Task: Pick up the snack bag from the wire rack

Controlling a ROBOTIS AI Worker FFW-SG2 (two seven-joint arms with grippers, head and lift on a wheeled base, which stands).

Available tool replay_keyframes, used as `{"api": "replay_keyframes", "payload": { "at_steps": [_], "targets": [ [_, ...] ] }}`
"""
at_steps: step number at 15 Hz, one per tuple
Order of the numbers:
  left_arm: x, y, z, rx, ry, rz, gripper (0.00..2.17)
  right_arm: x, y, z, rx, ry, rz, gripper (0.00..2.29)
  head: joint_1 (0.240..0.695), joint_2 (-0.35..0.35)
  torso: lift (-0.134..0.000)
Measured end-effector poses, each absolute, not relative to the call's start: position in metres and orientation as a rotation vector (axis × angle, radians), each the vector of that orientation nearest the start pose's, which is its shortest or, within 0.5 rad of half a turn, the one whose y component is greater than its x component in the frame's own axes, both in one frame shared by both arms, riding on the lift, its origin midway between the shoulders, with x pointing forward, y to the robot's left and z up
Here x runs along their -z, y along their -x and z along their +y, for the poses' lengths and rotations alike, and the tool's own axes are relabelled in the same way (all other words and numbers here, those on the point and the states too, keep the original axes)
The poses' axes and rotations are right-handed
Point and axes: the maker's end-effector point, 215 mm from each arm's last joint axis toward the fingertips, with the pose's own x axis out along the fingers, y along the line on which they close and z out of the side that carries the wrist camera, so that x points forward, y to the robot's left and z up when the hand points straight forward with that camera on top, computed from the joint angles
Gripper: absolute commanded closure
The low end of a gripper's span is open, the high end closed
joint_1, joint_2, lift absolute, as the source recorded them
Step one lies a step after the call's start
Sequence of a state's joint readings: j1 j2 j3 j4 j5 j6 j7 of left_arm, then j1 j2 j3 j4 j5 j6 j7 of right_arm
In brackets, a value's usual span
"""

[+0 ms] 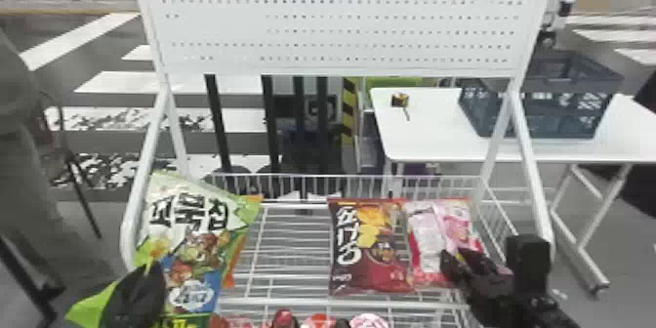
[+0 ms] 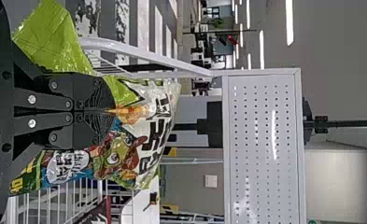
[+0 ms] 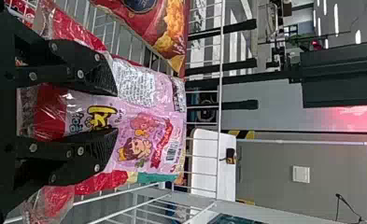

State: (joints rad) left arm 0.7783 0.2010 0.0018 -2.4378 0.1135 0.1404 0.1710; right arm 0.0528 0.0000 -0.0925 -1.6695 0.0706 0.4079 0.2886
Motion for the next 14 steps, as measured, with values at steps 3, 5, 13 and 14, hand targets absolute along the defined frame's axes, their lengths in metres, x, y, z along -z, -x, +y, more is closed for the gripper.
{"api": "replay_keyframes", "payload": {
  "at_steps": [3, 5, 13, 14],
  "targets": [
    [0.277, -0.377, 0.246, -0.022, -0.041, 0.059, 1.61, 0.436, -0.553, -0.23, -0.166, 0.002, 0.365, 2.25, 0.499, 0.0, 0.0],
    [0.277, -0.376, 0.246, -0.021, -0.041, 0.06, 1.61, 0.425, -0.547, -0.232, -0.15, 0.0, 0.343, 2.25, 0.499, 0.0, 0.0],
    [0.272, -0.372, 0.244, -0.02, -0.038, 0.053, 1.61, 0.328, -0.468, -0.196, -0.222, -0.025, 0.186, 2.25, 0.499, 0.0, 0.0],
    [0.272, -0.372, 0.245, -0.023, -0.039, 0.053, 1.61, 0.326, -0.456, -0.195, -0.224, -0.028, 0.178, 2.25, 0.499, 0.0, 0.0]
  ]
}}
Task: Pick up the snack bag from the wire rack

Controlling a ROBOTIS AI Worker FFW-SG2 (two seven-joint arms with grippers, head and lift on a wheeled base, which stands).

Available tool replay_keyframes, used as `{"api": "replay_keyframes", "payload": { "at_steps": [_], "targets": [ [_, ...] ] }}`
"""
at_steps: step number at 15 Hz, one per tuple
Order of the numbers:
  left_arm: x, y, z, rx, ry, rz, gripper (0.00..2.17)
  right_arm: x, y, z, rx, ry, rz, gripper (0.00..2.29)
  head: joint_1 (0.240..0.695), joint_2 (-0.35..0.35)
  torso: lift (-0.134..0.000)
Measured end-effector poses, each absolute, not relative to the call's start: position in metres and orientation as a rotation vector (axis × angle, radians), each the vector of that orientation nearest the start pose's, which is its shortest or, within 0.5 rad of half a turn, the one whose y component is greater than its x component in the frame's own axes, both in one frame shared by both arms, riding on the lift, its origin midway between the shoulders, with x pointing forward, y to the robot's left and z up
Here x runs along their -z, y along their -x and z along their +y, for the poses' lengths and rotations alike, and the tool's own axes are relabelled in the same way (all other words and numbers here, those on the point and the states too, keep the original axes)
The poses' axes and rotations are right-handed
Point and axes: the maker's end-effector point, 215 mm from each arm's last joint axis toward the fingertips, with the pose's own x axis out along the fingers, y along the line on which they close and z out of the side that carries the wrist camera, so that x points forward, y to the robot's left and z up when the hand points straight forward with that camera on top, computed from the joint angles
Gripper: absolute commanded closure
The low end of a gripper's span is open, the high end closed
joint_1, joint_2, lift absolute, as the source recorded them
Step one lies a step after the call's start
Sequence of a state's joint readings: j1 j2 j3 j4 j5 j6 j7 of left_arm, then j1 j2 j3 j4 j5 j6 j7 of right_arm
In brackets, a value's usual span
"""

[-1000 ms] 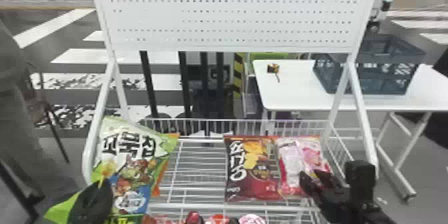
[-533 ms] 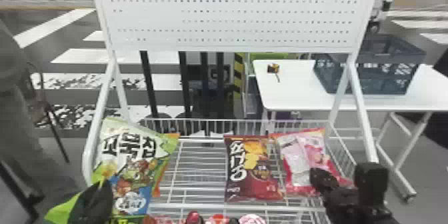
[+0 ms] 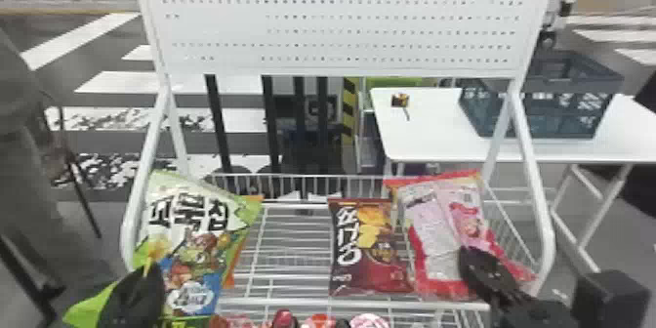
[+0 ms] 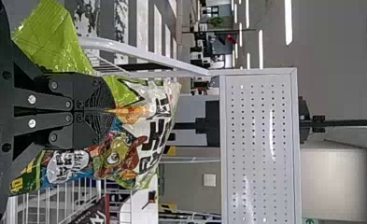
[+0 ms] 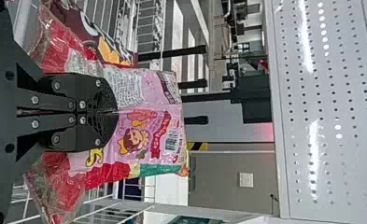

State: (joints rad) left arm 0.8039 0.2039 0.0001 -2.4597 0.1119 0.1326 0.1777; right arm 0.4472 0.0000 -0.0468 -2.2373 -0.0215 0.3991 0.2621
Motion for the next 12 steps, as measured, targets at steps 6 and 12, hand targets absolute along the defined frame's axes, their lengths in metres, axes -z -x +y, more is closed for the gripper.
{"api": "replay_keyframes", "payload": {
  "at_steps": [6, 12],
  "targets": [
    [0.269, -0.371, 0.25, -0.031, -0.043, 0.043, 1.61, 0.292, -0.369, -0.205, -0.212, -0.075, 0.094, 2.25, 0.499, 0.0, 0.0],
    [0.266, -0.372, 0.261, -0.049, -0.051, 0.038, 1.61, 0.295, -0.34, -0.216, -0.186, -0.032, 0.138, 2.25, 0.499, 0.0, 0.0]
  ]
}}
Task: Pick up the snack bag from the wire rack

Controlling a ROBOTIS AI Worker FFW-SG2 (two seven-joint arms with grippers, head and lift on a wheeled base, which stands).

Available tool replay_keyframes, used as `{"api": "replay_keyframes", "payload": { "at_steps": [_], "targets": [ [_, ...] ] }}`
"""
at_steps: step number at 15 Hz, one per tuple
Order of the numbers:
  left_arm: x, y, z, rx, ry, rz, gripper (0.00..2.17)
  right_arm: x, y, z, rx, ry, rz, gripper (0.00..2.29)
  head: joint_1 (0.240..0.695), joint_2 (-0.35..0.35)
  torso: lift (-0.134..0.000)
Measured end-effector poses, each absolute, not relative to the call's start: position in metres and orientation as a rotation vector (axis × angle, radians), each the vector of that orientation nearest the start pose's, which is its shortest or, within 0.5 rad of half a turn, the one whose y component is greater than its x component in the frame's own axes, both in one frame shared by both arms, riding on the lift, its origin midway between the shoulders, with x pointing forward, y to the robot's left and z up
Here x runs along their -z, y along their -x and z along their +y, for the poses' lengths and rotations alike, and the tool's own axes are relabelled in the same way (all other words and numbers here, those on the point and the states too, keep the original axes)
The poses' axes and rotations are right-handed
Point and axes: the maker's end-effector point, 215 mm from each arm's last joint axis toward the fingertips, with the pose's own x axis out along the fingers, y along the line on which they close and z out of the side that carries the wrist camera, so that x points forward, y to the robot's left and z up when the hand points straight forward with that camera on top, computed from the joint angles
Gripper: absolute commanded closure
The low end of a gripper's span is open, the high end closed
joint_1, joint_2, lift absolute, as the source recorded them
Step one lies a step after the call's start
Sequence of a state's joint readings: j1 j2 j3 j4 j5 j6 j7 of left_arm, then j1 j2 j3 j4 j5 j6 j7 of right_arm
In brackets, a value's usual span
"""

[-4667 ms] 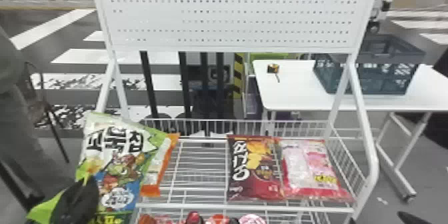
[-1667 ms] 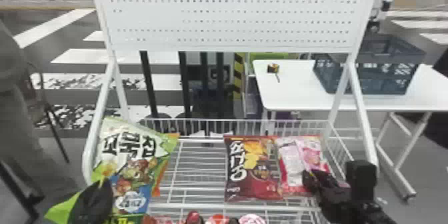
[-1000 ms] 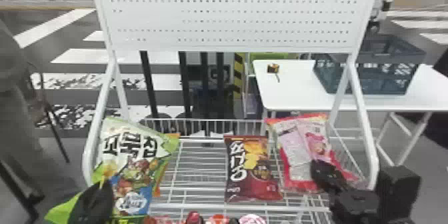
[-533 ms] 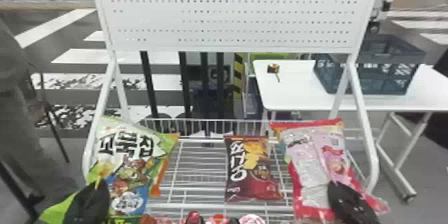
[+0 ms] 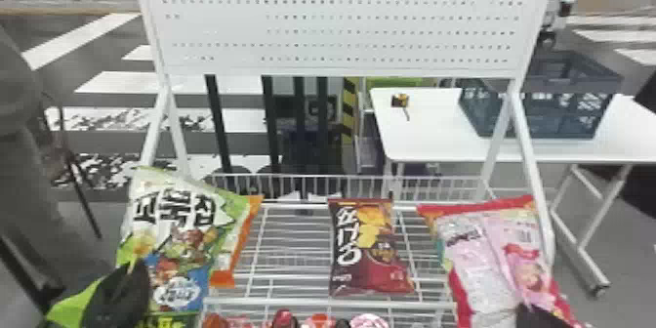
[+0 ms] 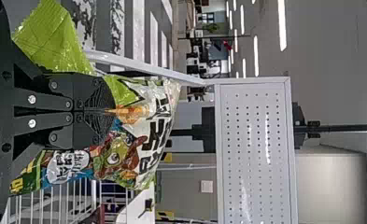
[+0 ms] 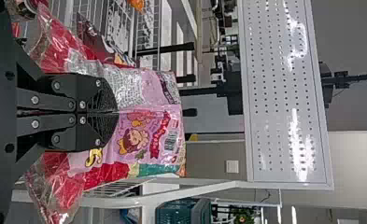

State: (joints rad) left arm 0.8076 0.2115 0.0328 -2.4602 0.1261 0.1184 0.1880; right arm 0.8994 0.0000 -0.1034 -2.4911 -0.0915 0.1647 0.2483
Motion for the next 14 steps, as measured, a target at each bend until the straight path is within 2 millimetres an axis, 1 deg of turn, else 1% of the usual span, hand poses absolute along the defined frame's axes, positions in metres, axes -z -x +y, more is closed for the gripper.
{"api": "replay_keyframes", "payload": {
  "at_steps": [3, 14],
  "targets": [
    [0.2634, -0.3713, 0.2615, -0.049, -0.051, 0.034, 1.61, 0.2919, -0.3401, -0.2121, -0.192, -0.029, 0.134, 2.25, 0.499, 0.0, 0.0],
    [0.262, -0.3701, 0.2586, -0.045, -0.044, 0.033, 1.61, 0.2951, -0.3384, -0.2145, -0.19, -0.035, 0.142, 2.25, 0.499, 0.0, 0.0]
  ]
}}
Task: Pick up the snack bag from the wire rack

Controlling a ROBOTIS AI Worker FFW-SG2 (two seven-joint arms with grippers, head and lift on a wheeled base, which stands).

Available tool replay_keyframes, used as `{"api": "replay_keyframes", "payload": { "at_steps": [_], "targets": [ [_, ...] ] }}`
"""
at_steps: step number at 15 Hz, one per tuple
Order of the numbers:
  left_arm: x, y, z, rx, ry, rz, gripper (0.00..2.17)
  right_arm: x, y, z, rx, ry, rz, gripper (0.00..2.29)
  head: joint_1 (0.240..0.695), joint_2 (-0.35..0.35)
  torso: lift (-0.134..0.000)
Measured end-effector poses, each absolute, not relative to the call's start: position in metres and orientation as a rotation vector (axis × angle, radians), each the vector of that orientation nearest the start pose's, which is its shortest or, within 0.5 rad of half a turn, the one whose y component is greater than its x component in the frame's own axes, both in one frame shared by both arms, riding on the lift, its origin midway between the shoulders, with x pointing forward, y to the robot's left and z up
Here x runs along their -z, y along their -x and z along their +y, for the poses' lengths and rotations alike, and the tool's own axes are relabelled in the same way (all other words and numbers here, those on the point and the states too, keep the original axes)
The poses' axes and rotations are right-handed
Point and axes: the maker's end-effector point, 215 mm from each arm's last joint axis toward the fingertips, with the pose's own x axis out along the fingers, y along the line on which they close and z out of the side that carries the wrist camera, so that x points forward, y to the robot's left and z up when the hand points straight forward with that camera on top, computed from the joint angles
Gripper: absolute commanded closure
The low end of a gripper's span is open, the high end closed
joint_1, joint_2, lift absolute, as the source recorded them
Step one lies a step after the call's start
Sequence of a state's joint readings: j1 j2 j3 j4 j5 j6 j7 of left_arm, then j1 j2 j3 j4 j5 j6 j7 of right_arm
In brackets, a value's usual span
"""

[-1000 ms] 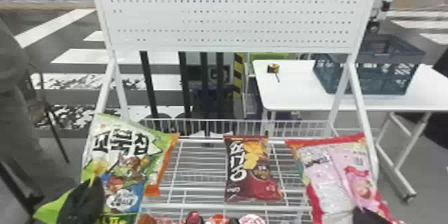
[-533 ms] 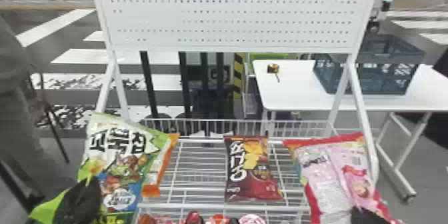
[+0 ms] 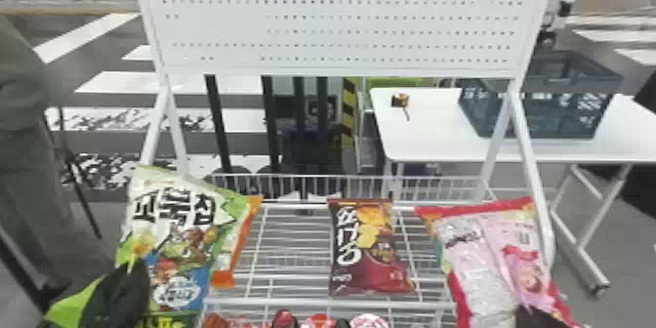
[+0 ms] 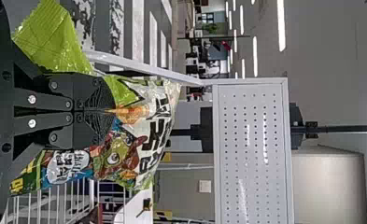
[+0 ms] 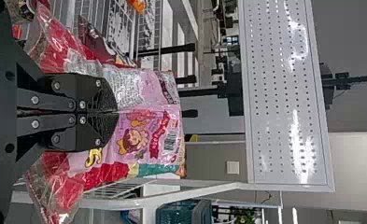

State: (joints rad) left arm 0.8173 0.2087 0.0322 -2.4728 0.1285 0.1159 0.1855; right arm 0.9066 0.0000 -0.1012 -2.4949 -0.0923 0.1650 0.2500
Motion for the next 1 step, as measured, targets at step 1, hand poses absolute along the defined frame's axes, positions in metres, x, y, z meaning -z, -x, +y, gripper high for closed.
{"api": "replay_keyframes", "payload": {
  "at_steps": [1],
  "targets": [
    [0.262, -0.3701, 0.2586, -0.045, -0.044, 0.033, 1.61, 0.2957, -0.3384, -0.2146, -0.19, -0.036, 0.143, 2.25, 0.499, 0.0, 0.0]
  ]
}}
